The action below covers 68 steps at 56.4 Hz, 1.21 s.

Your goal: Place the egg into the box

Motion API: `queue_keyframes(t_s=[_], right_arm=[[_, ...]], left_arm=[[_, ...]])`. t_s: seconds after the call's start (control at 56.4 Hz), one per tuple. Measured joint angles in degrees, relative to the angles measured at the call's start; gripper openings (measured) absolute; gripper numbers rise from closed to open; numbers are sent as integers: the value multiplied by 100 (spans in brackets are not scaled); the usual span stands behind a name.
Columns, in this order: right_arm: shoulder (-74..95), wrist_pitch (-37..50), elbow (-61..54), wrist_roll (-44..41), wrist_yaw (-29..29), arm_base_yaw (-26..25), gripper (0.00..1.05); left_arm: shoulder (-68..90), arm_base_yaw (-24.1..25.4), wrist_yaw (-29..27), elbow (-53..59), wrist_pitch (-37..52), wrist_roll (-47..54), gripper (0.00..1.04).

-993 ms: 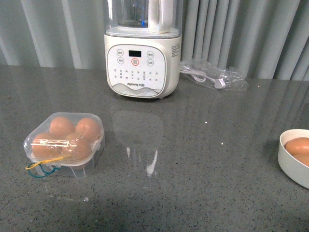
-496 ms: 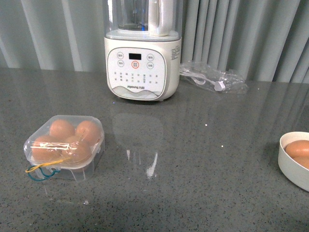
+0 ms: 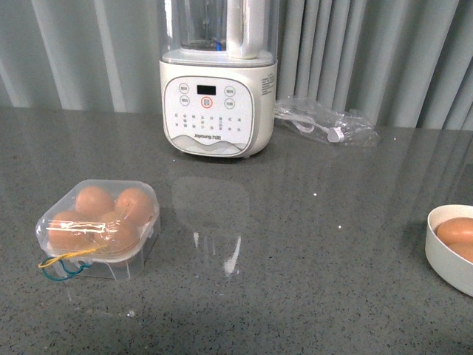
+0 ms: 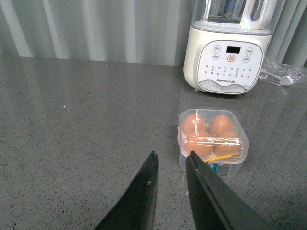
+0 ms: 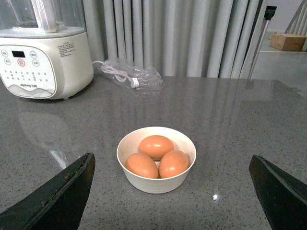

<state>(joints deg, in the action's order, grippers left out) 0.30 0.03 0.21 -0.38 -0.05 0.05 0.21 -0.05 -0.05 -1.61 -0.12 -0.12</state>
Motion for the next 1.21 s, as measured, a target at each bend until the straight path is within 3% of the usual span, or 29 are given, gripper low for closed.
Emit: queue_keyframes(t_s=[0.425, 1.205], right_arm=[[0, 0, 0, 0, 0, -2, 97], [0, 0, 0, 0, 0, -2, 97]], left_arm=[[0, 0, 0, 0, 0, 2, 99], [0, 0, -2, 0, 0, 2, 98]])
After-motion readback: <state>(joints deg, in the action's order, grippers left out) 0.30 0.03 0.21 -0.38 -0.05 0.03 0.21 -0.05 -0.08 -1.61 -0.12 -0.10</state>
